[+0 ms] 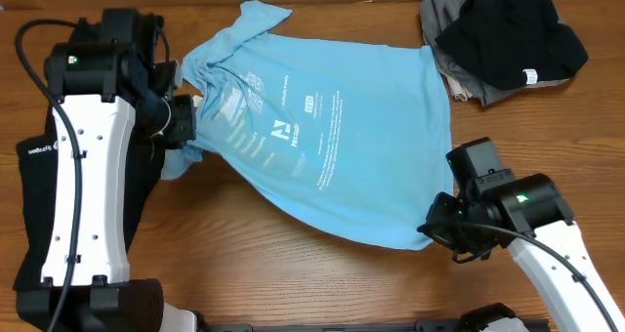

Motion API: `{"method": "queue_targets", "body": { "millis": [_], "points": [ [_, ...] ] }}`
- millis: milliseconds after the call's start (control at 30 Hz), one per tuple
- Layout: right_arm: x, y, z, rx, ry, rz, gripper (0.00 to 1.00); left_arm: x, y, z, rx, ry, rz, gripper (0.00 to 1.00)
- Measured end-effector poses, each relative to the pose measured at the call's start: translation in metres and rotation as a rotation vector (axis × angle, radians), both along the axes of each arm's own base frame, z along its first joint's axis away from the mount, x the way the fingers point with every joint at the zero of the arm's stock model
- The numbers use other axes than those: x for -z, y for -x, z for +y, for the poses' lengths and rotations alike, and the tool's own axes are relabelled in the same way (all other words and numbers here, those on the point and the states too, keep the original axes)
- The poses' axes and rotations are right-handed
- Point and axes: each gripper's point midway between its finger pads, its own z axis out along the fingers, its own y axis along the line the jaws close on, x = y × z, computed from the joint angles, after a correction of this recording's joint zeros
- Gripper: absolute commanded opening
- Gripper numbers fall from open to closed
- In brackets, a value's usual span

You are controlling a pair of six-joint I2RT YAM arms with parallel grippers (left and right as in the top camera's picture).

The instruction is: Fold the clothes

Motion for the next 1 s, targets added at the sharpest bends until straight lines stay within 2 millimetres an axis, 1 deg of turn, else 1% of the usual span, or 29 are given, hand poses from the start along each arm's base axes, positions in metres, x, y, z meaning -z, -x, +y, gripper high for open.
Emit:
{"method": "queue_targets", "body": {
  "millis": [67, 167, 300, 433, 500, 567, 633, 700, 767, 833, 900, 1000],
  "points": [
    [-0.006, 0.005, -0.002, -0.001, 0.004, 0.013, 0.04, 0.01, 0.006, 0.0, 0.0, 0.0, 0.04, 0.04],
    [-0.008, 0.011, -0.003, -0.003, 0.01, 0.035, 0.04, 0.028, 0.019, 0.0, 0.0, 0.001, 0.115, 0.04],
    [-0.008, 0.01, -0.007, 0.016, 0.009, 0.036, 0.04, 0.055, 0.037, 0.0, -0.016, 0.002, 0.22, 0.05],
    [-0.008, 0.003, -0.017, 0.057, 0.015, 0.018, 0.04, 0.074, 0.045, 0.0, -0.04, 0.001, 0.257, 0.04],
    [-0.008, -0.008, -0.022, 0.079, 0.01, -0.015, 0.04, 0.078, 0.045, 0.001, -0.056, -0.005, 0.24, 0.04],
    [-0.008, -0.024, -0.027, 0.091, 0.006, -0.066, 0.04, 0.081, 0.042, 0.004, -0.08, -0.021, 0.204, 0.04],
    [-0.006, -0.042, -0.031, 0.087, 0.004, -0.11, 0.04, 0.081, 0.035, 0.008, -0.106, -0.042, 0.155, 0.04],
    [0.0, -0.056, -0.031, 0.069, 0.005, -0.125, 0.04, 0.08, 0.026, 0.011, -0.127, -0.057, 0.104, 0.04],
    [0.007, -0.064, -0.029, 0.046, 0.005, -0.115, 0.04, 0.079, 0.016, 0.013, -0.145, -0.066, 0.063, 0.04],
    [0.016, -0.07, -0.028, 0.028, 0.007, -0.095, 0.04, 0.079, 0.011, 0.015, -0.154, -0.072, 0.043, 0.04],
    [0.018, -0.075, -0.027, 0.02, 0.006, -0.101, 0.04, 0.078, 0.008, 0.016, -0.166, -0.079, 0.028, 0.04],
    [0.016, -0.087, -0.026, 0.007, 0.002, -0.153, 0.04, 0.075, 0.001, 0.018, -0.173, -0.086, -0.012, 0.04]
  ]
}}
